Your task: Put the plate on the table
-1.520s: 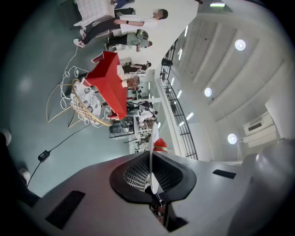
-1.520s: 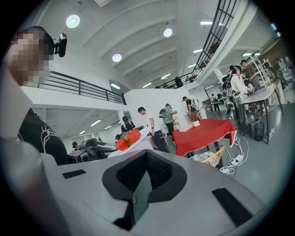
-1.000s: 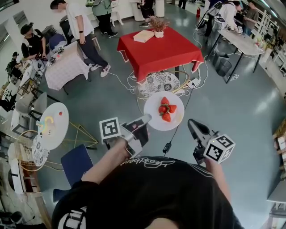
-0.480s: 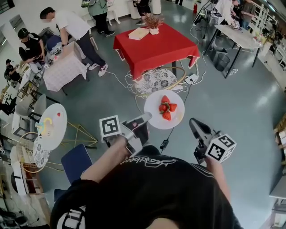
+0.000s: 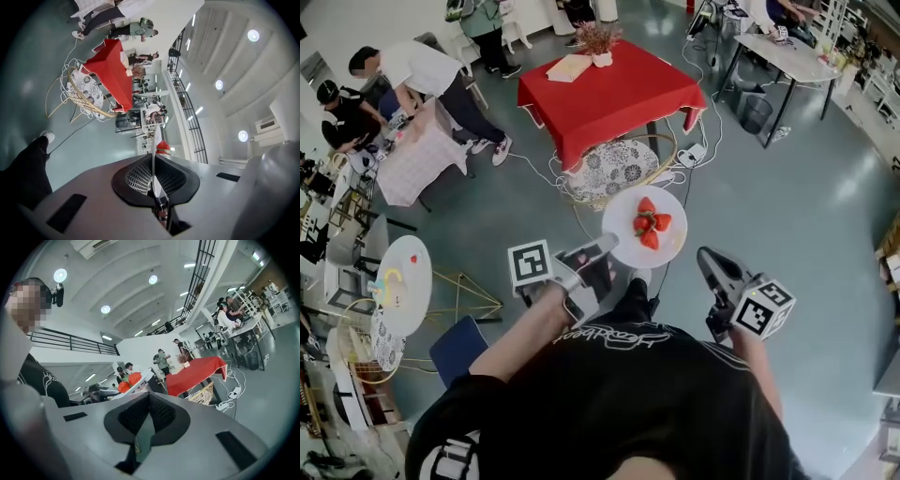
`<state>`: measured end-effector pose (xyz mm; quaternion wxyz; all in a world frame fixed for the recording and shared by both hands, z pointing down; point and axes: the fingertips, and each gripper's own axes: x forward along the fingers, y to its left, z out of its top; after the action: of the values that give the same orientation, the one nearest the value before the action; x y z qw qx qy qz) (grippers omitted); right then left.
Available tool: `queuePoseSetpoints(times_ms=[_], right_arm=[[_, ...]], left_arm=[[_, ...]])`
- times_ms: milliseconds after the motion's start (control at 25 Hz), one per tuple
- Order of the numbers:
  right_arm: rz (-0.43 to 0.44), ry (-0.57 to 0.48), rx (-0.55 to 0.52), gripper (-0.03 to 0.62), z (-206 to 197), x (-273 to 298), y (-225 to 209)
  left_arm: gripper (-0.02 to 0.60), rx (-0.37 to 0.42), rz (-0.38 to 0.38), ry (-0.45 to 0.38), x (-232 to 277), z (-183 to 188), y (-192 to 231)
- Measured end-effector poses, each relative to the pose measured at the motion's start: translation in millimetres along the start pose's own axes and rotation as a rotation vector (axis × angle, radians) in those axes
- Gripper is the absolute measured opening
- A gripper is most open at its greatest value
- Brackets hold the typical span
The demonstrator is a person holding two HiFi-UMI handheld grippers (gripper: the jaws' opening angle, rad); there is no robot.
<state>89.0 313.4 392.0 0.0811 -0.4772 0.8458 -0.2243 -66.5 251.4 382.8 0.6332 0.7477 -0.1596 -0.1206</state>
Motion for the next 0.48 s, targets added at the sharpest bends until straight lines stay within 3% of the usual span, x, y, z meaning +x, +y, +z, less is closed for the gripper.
queuePoseSetpoints(times_ms=[200,480], right_arm=[[-0.011,0.008,0.0,0.008,15.0,26.6,-29.1],[-0.052,0.004,0.051,0.008,51.0,87.4,-95.9]], left_arm=[[0.017,-0.019,0.002,0.002,30.2,31.6,11.1],[0.017,-0.033,0.027,0.004,87.1,107.7,26.3]])
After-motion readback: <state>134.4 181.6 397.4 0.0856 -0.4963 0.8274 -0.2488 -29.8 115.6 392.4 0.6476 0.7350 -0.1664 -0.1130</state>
